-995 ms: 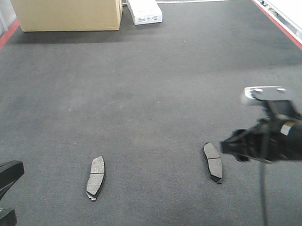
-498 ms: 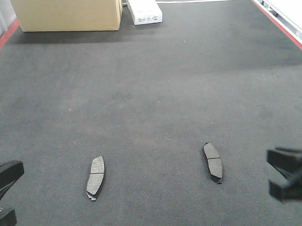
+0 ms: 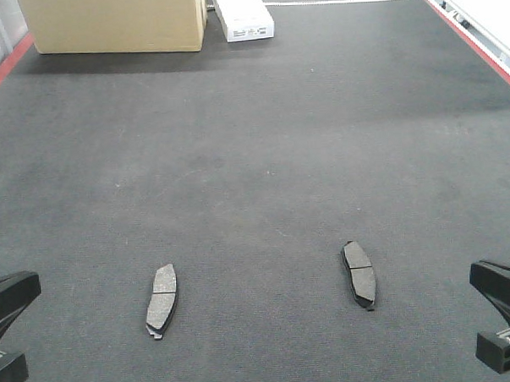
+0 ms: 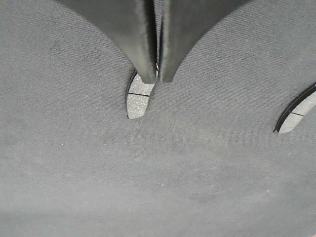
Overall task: Move and align brake pads A on conveyor
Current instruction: 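Raise both open grippers and back away from the belt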
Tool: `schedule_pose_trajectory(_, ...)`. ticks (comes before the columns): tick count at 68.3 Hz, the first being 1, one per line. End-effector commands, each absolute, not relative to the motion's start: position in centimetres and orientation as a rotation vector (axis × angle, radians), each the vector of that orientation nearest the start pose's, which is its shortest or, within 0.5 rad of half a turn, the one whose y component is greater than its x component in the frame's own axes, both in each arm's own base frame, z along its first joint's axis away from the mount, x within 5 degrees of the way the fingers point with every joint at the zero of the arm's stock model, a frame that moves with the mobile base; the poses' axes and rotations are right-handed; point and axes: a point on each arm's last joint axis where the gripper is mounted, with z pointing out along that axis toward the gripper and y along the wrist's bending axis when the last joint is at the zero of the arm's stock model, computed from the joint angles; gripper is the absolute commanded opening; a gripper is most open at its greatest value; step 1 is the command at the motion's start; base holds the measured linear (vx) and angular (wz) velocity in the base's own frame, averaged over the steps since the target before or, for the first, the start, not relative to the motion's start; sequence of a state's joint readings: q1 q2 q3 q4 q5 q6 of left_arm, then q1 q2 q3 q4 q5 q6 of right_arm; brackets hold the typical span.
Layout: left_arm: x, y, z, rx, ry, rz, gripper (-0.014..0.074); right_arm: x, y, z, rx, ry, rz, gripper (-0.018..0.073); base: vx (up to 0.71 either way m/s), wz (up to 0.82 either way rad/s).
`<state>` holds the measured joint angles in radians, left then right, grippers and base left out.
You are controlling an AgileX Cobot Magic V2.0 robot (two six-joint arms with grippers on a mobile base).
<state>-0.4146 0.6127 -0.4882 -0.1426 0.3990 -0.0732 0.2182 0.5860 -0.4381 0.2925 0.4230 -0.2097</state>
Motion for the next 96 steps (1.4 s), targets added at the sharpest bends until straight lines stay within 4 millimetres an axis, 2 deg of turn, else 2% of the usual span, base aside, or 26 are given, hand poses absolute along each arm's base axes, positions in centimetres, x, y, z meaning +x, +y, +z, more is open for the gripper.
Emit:
schedule_pose_trajectory(1, 11.5, -5.62, 30.55, 0.235, 1.924, -0.47, -0.0006, 11.64, 3.57, 29.11, -0.227, 1.947, 0.285, -0.001, 0.0, 0.0)
schedule_pose_trajectory(59, 11.5, -5.62, 30.55, 0.235, 1.924, -0.47, -0.0006, 11.64, 3.57, 29.12, -0.227, 1.946, 0.285, -0.001, -0.01, 0.0)
schedule_pose_trajectory(96, 11.5, -5.62, 30.55, 0.235, 1.924, -0.47, -0.0006, 11.6, 3.59, 29.03, -0.23, 1.957, 0.286, -0.0009, -0.18, 0.08)
